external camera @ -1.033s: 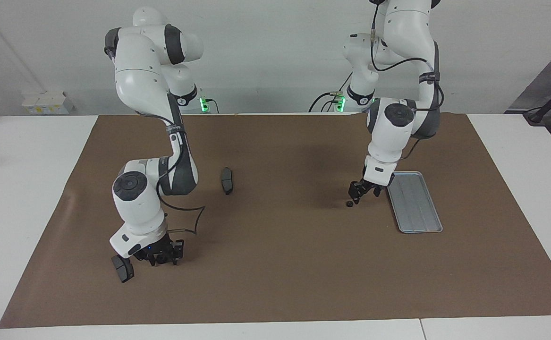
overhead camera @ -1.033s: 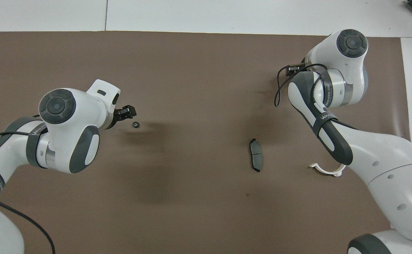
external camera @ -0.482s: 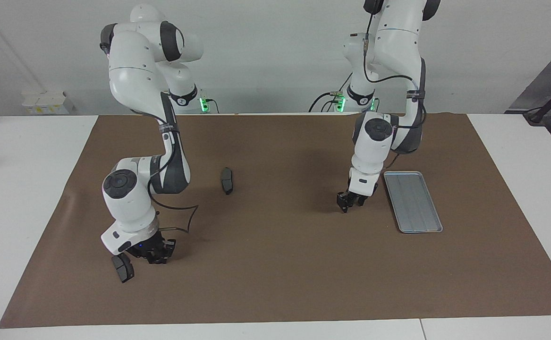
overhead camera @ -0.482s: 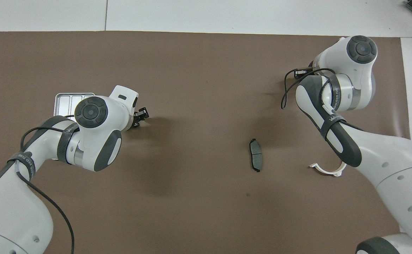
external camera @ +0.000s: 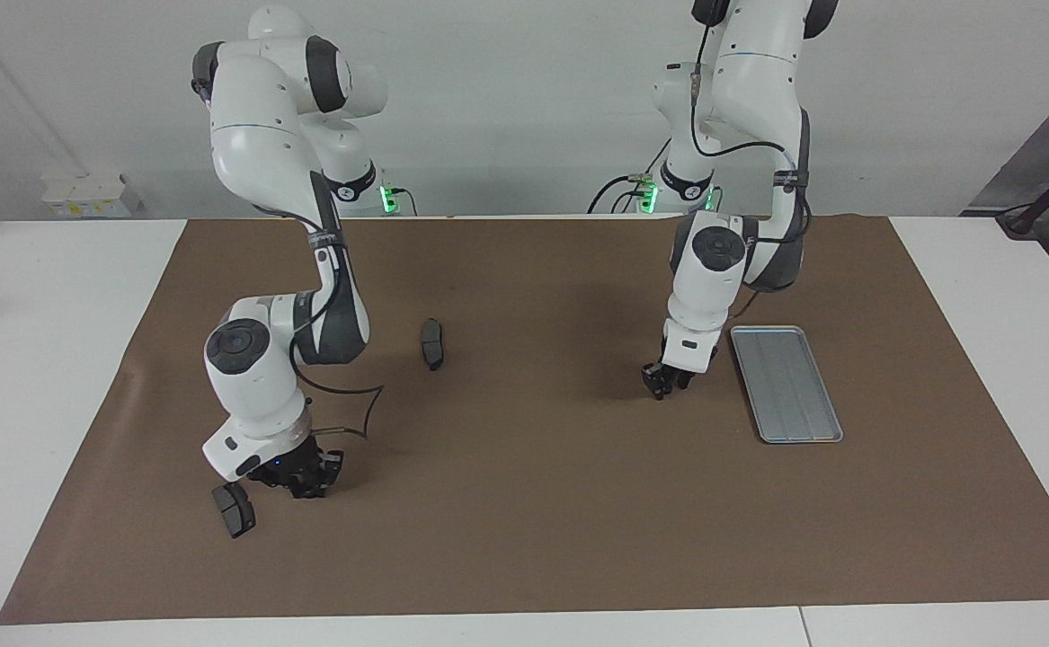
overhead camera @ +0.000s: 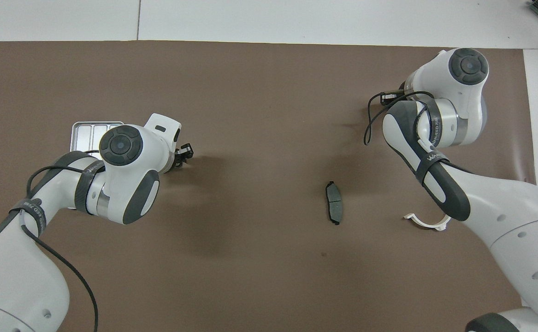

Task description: Pick bearing gear from pile to tray

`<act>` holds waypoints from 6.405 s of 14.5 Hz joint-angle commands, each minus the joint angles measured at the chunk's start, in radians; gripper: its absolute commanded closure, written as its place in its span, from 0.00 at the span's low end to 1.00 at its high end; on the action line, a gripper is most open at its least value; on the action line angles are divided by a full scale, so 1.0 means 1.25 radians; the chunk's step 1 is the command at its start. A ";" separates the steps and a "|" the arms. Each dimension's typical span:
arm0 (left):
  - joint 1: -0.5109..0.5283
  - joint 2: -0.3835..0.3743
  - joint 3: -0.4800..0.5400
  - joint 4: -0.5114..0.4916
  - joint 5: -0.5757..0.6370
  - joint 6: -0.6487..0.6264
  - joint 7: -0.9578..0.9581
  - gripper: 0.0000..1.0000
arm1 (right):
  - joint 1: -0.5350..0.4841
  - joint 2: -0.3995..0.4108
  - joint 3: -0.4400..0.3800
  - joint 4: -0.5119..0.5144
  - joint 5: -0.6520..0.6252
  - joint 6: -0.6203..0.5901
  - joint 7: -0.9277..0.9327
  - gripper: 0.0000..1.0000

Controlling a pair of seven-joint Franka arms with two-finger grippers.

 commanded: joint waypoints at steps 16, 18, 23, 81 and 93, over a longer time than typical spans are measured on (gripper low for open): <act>0.229 -0.140 0.014 0.024 -0.007 -0.152 0.322 1.00 | 0.325 -0.029 0.063 -0.028 0.008 0.243 0.255 0.98; 0.291 -0.144 0.014 0.009 -0.039 -0.152 0.413 1.00 | 0.373 -0.007 0.065 -0.024 0.007 0.325 0.323 0.97; 0.310 -0.195 0.016 -0.121 -0.098 -0.124 0.403 1.00 | 0.439 -0.002 0.065 -0.025 0.007 0.359 0.410 0.77; 0.143 -0.128 0.011 0.068 -0.011 -0.186 0.131 1.00 | -0.171 -0.084 0.056 -0.125 -0.010 -0.027 -0.025 1.00; 0.266 -0.220 0.013 -0.261 -0.088 0.067 0.332 0.82 | 0.197 -0.161 0.068 -0.113 0.006 0.012 0.280 1.00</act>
